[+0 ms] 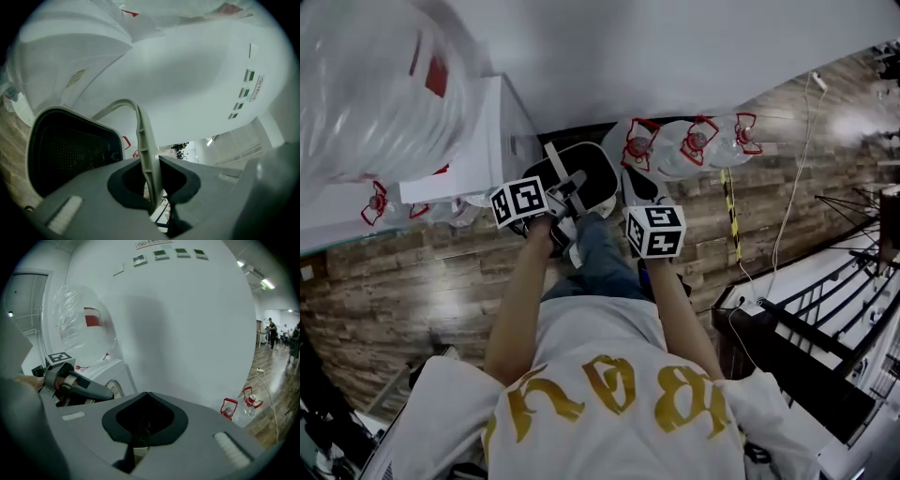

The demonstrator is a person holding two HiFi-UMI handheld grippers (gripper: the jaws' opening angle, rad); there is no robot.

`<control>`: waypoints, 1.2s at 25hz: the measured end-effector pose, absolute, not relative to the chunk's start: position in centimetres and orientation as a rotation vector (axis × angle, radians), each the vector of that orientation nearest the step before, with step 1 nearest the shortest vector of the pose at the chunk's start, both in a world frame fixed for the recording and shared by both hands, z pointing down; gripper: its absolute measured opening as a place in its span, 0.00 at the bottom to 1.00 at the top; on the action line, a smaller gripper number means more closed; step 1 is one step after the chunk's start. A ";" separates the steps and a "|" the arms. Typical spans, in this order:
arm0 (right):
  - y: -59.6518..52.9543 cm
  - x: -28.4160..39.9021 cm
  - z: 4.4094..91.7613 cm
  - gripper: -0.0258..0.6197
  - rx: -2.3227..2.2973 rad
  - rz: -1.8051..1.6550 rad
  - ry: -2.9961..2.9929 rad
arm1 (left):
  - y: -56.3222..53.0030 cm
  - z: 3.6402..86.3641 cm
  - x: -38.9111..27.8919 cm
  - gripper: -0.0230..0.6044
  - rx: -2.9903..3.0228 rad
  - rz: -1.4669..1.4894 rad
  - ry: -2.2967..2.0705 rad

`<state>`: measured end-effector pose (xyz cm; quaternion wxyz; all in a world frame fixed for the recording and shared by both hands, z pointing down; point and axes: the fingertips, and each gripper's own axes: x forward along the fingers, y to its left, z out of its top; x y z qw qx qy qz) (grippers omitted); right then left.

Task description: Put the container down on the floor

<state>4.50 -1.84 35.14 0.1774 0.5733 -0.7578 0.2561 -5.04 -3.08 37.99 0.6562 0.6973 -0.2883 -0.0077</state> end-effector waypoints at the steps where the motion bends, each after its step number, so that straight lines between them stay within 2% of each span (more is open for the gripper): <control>1: -2.1 4.2 35.5 0.08 1.605 0.725 -2.147 | -3.4 38.1 -5.0 0.12 1.582 -0.015 -0.654; 17: -5.4 5.2 40.7 0.08 1.507 0.797 -2.104 | -6.5 41.5 -4.1 0.11 1.572 0.025 -0.677; 30: -6.4 5.2 46.4 0.08 1.339 0.801 -2.069 | -7.7 48.6 -4.2 0.11 1.539 0.148 -0.734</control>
